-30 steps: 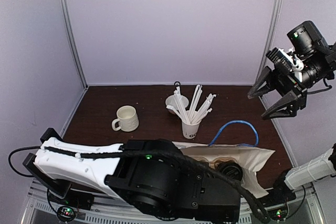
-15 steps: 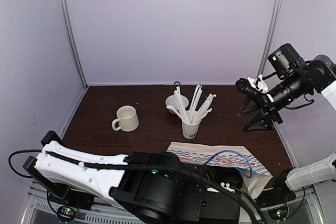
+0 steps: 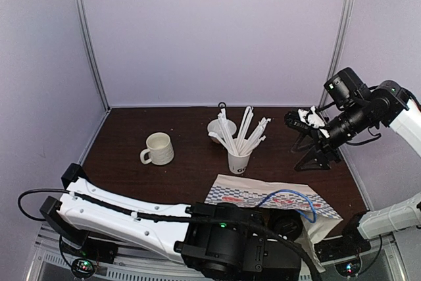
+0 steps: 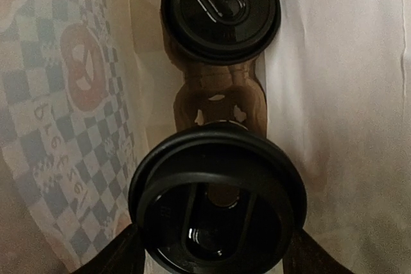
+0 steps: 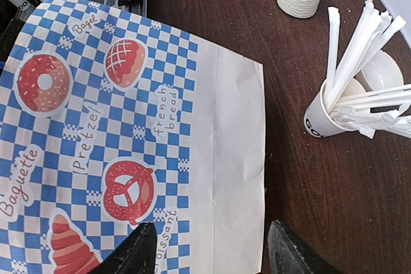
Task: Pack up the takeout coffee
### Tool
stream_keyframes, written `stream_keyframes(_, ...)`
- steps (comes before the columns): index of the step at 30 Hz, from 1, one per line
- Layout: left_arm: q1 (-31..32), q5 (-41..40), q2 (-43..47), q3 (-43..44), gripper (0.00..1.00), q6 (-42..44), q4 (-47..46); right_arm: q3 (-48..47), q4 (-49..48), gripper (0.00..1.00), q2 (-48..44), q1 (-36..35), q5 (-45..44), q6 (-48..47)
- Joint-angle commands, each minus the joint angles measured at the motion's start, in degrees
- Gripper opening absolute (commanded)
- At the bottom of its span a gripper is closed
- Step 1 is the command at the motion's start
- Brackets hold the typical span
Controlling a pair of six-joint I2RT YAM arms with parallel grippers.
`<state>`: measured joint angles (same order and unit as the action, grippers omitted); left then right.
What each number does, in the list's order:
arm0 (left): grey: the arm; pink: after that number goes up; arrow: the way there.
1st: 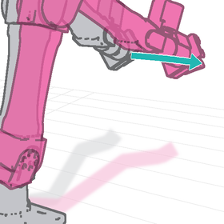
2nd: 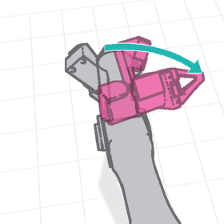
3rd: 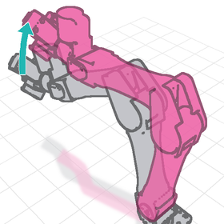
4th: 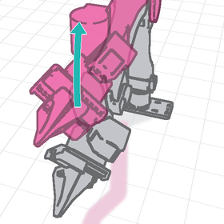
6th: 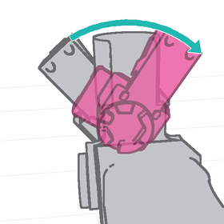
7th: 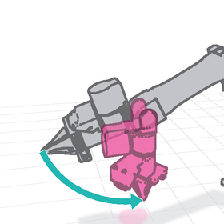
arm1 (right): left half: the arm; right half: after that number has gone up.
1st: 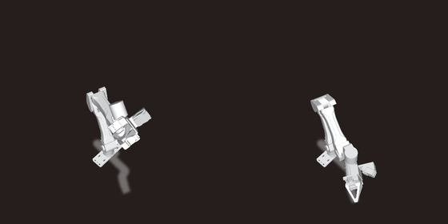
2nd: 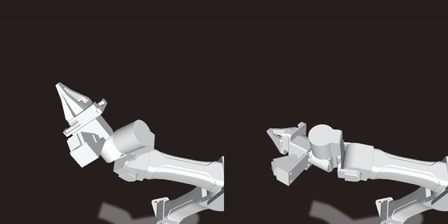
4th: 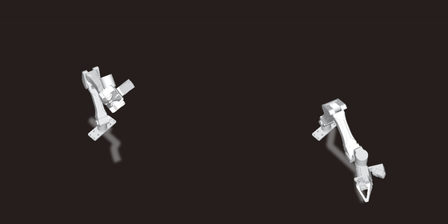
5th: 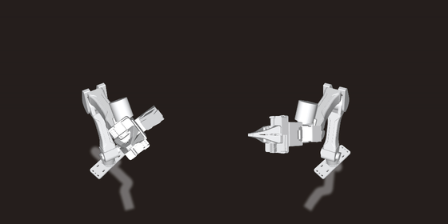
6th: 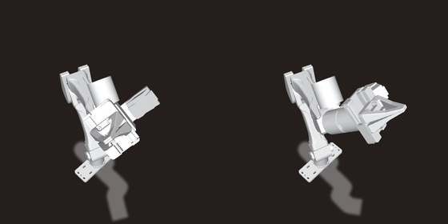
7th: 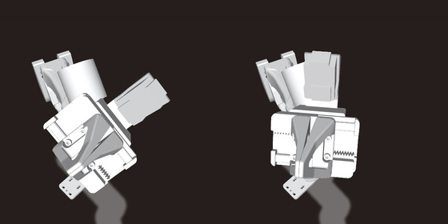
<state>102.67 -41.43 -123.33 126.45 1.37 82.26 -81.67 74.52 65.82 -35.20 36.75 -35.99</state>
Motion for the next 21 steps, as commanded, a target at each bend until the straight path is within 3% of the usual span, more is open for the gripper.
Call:
stream_keyframes(1,-1.0,1.0,2.9,-3.0,0.65,4.4,-7.5,1.5,-2.5,0.63,-0.3,0.3,-1.1,0.6)
stream_keyframes(8,-2.3,1.4,3.8,-6.1,0.65,8.0,-12.2,1.9,-2.5,0.63,0.3,0.3,-0.1,0.4)
stream_keyframes(16,-2.5,-3.8,5.3,-5.2,0.65,7.9,-9.7,2.9,-3.0,0.63,1.4,0.3,-0.1,0.2)
stream_keyframes(21,-1.3,0.2,8.9,-6.5,0.65,8.6,-14.6,2.7,-3.8,0.63,2.4,0.4,0.2,0.8)
